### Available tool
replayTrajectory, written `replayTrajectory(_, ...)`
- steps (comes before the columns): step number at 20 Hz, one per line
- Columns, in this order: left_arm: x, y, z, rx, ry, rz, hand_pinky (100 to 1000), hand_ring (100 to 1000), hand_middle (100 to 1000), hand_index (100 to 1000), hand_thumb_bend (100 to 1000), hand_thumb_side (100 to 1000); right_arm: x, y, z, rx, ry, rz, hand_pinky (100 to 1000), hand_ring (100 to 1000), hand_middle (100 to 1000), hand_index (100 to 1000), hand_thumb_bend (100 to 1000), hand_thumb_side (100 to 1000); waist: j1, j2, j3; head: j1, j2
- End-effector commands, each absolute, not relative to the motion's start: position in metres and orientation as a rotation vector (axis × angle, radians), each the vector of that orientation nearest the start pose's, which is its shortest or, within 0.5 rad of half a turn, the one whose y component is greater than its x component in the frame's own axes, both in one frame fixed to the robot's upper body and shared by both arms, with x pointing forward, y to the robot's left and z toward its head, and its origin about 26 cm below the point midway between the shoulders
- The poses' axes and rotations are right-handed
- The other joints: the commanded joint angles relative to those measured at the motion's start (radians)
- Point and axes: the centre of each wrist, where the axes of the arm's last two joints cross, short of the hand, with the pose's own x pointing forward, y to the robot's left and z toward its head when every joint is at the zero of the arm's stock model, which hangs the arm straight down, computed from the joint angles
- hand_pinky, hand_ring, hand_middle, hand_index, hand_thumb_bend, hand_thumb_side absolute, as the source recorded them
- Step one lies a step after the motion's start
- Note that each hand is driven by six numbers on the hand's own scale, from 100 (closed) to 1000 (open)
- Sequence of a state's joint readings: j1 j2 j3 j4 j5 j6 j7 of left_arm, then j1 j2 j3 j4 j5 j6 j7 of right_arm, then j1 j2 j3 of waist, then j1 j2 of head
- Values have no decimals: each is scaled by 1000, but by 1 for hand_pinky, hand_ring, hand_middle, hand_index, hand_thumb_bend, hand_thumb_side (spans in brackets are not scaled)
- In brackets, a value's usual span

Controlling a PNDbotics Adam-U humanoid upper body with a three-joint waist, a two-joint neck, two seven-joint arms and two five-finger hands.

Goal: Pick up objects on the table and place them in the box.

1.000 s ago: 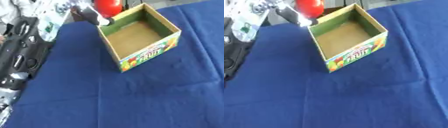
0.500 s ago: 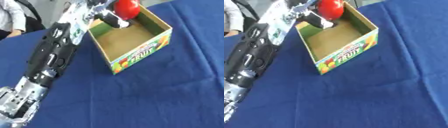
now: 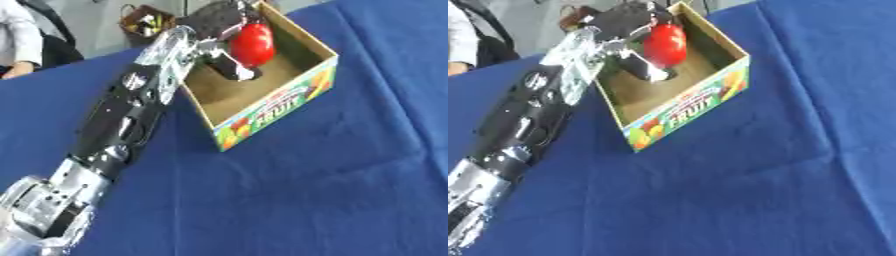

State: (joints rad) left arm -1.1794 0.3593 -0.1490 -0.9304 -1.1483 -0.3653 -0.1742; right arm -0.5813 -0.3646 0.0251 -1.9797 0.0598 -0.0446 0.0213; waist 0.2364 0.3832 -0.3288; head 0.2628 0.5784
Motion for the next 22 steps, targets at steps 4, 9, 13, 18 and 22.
replayTrajectory(4, 490, 214, 304, -1618, 2237, 2177, 321, 575, 556, 725, 100, 497, 311, -230, 286, -177, -2584, 549, 711, 764, 504, 718, 197, 648, -10, -20, 3, 3, -3)
replayTrajectory(9, 490, 216, 304, -1687, 2144, 2195, 673, 853, 832, 907, 309, 602, 311, -231, 285, -181, -2578, 547, 711, 764, 504, 718, 200, 649, -10, -22, 7, 3, 1)
replayTrajectory(13, 484, 215, 316, -1763, 2137, 2049, 848, 969, 957, 1000, 623, 829, 311, -232, 283, -184, -2568, 546, 711, 765, 503, 718, 204, 650, -10, -23, 9, 2, 3)
replayTrajectory(18, 482, 218, 321, -1868, 2119, 1929, 902, 987, 974, 1000, 818, 882, 311, -233, 282, -187, -2562, 542, 710, 765, 502, 717, 203, 650, -11, -24, 11, 2, 3)
replayTrajectory(22, 476, 217, 327, -1913, 2212, 1758, 782, 901, 866, 996, 597, 829, 311, -235, 280, -194, -2552, 531, 710, 765, 502, 717, 203, 650, -18, -29, 23, -3, 11)
